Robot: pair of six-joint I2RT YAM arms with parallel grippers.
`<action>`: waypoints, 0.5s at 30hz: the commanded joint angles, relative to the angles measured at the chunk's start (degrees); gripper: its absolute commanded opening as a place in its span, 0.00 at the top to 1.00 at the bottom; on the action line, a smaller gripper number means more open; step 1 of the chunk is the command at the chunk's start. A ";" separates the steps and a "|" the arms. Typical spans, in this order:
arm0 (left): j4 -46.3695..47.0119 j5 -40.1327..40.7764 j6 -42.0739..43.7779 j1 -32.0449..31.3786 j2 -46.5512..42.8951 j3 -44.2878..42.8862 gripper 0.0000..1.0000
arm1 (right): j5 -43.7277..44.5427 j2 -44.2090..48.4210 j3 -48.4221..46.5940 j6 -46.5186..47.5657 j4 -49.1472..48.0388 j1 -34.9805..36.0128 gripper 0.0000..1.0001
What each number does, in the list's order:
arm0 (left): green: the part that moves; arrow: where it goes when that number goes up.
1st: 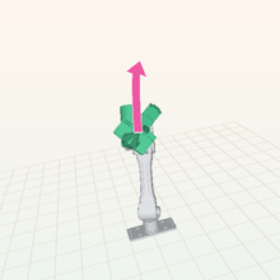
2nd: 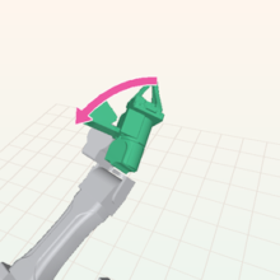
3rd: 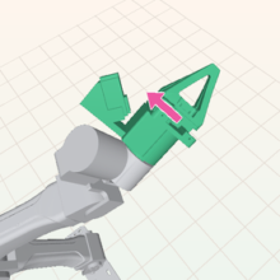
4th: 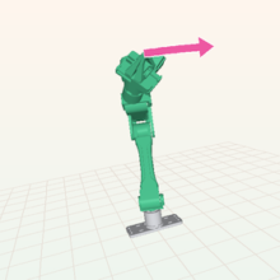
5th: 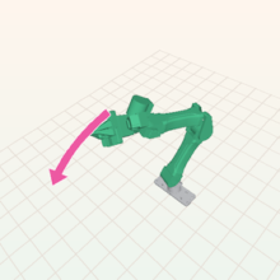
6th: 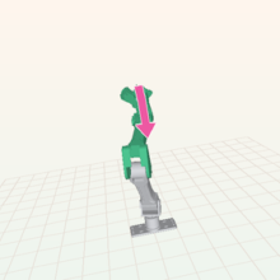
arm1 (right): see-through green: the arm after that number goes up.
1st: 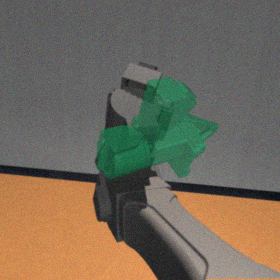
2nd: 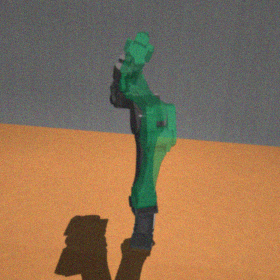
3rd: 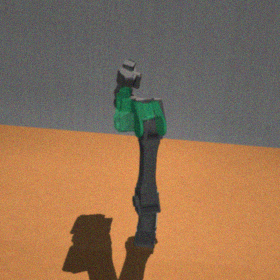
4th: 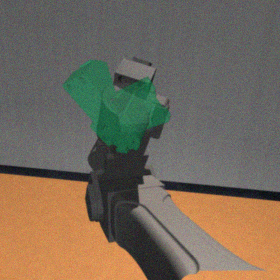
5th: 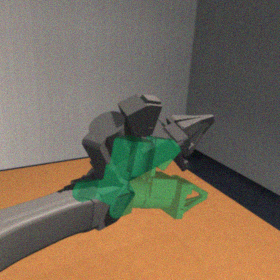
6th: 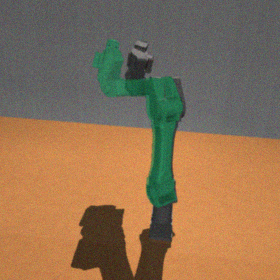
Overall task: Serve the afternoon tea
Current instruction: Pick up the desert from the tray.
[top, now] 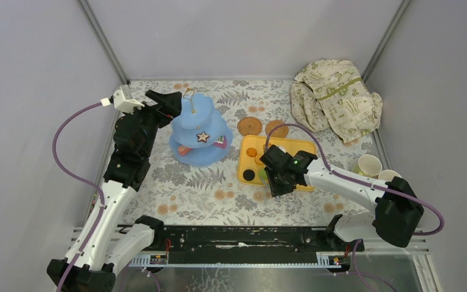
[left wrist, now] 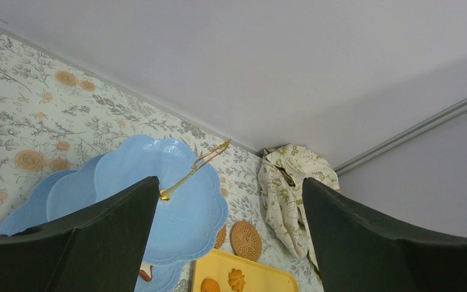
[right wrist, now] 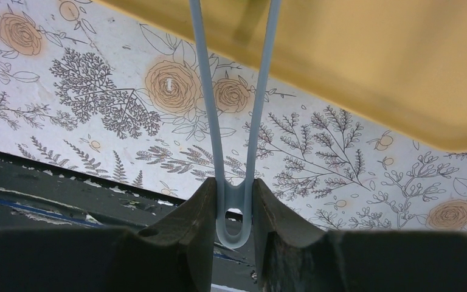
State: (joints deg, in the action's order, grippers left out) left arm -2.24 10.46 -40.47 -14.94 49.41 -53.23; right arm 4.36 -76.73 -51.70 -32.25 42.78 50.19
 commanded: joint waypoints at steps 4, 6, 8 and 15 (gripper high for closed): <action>3.70 -0.52 -0.40 0.26 -0.01 0.76 0.06 | -0.98 -1.46 -0.26 2.28 0.68 -0.38 0.75; 3.80 -0.53 -0.40 0.26 0.08 0.80 0.06 | -0.68 -2.31 -0.70 2.66 0.65 -0.40 0.75; 3.87 -0.44 -0.32 0.24 0.23 0.78 0.06 | -0.31 -3.13 -1.12 3.05 0.69 -0.44 0.75; 3.99 -0.20 -0.05 0.26 0.28 0.84 0.06 | 1.54 -5.93 -2.90 4.27 0.37 -0.65 0.75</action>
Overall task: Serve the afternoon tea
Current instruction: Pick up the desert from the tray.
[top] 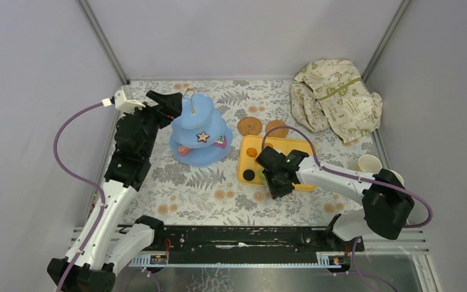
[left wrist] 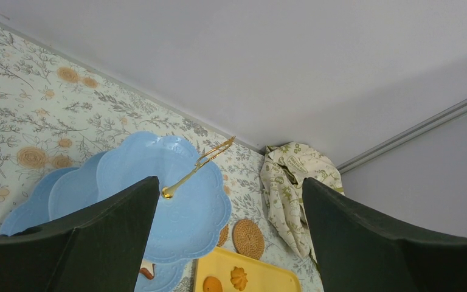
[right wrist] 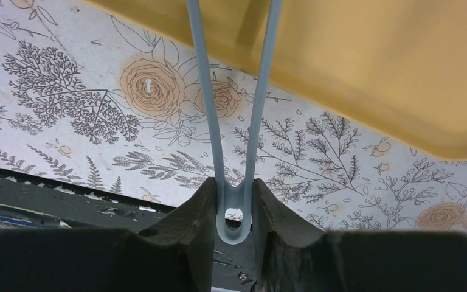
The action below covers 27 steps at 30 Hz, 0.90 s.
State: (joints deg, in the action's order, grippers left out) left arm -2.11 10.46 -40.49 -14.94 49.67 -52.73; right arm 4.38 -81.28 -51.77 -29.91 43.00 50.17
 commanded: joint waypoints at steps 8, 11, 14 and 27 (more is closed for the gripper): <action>3.94 0.02 0.24 0.26 0.35 0.39 0.06 | 2.37 -4.06 -4.23 3.99 -0.20 -1.44 0.75; 4.13 0.09 0.31 0.26 0.56 0.59 0.06 | 2.64 -4.80 -4.56 4.60 -0.33 -2.06 0.74; 4.29 0.14 0.48 0.26 0.86 0.60 0.06 | 2.73 -5.69 -4.71 5.39 -0.67 -2.73 0.74; 5.24 0.31 0.69 0.24 2.23 0.91 0.06 | 3.02 -9.80 -6.95 7.00 -2.83 -4.88 0.73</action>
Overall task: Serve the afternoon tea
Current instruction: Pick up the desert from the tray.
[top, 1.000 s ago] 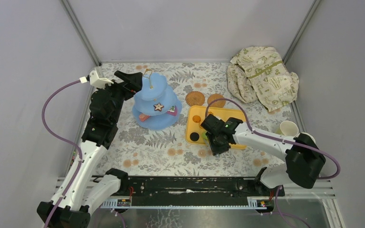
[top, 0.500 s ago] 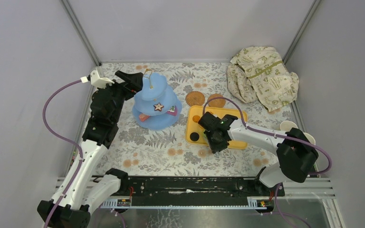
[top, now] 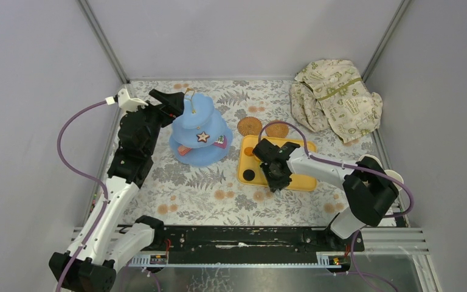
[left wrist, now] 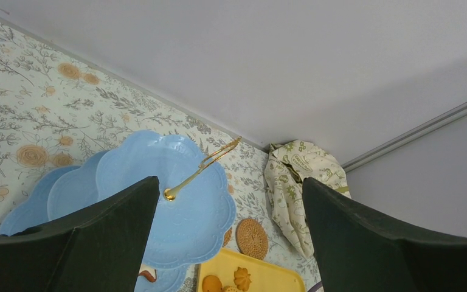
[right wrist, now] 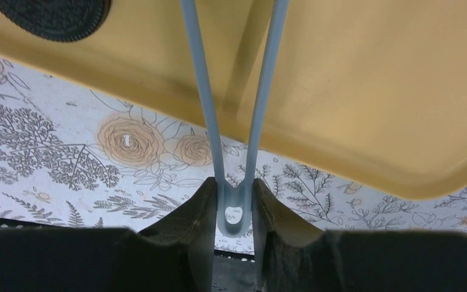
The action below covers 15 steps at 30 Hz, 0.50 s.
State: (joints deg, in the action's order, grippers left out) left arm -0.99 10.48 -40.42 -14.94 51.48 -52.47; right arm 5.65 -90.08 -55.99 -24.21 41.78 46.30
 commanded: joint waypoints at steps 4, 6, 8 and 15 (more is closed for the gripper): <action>4.49 0.15 0.60 0.28 0.99 0.66 0.06 | 2.04 -2.63 -3.95 1.20 -2.09 -1.21 0.72; 4.54 0.28 0.82 0.22 1.14 0.70 0.06 | 2.31 -3.15 -4.34 1.18 -2.43 -1.22 0.71; 4.52 0.45 1.00 0.22 1.20 0.70 0.06 | 2.46 -3.75 -4.63 1.17 -2.70 -1.22 0.70; 4.83 0.46 1.07 0.26 1.51 1.12 0.05 | 3.34 -6.62 -4.58 1.16 -3.87 -1.59 0.69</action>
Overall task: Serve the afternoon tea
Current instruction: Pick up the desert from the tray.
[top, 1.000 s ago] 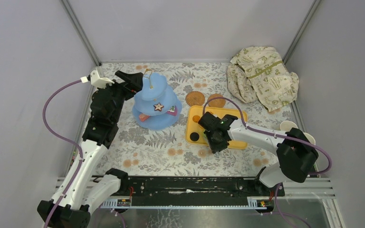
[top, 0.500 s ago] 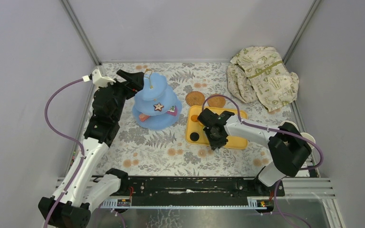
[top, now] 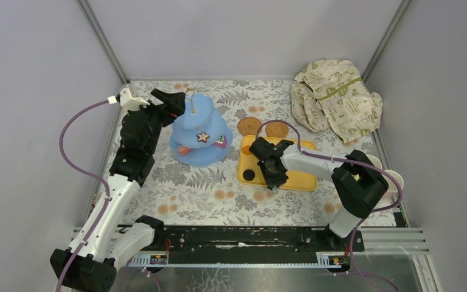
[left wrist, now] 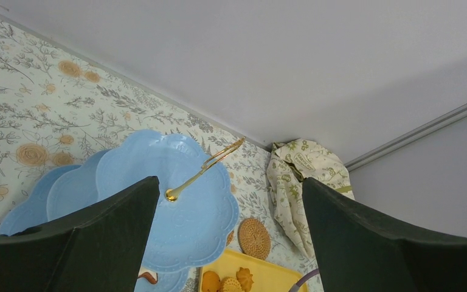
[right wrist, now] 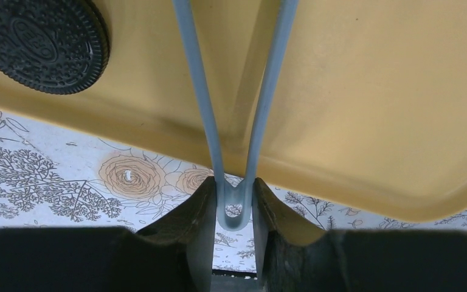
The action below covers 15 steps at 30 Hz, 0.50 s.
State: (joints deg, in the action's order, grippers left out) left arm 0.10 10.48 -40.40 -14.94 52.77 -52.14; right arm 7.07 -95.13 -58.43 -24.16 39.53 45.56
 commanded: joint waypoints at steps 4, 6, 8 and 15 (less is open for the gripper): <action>3.89 0.46 1.20 0.27 0.44 0.81 0.05 | 2.79 -2.40 -2.30 1.15 -2.10 -1.05 0.67; 3.99 0.43 1.21 0.29 0.57 0.81 0.05 | 3.02 -2.80 -2.38 1.14 -2.33 -1.19 0.67; 3.97 0.45 1.20 0.26 0.84 0.79 0.05 | 3.32 -3.46 -2.59 1.14 -2.43 -1.18 0.66; 4.21 0.51 1.60 0.26 1.18 0.73 0.05 | 4.24 -3.57 -3.25 1.38 -2.27 -1.26 0.64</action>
State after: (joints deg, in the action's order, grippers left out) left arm 0.45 10.48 -40.34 -14.94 53.82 -51.62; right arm 7.46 -97.45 -60.45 -24.16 40.82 45.36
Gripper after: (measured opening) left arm 0.942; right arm 0.361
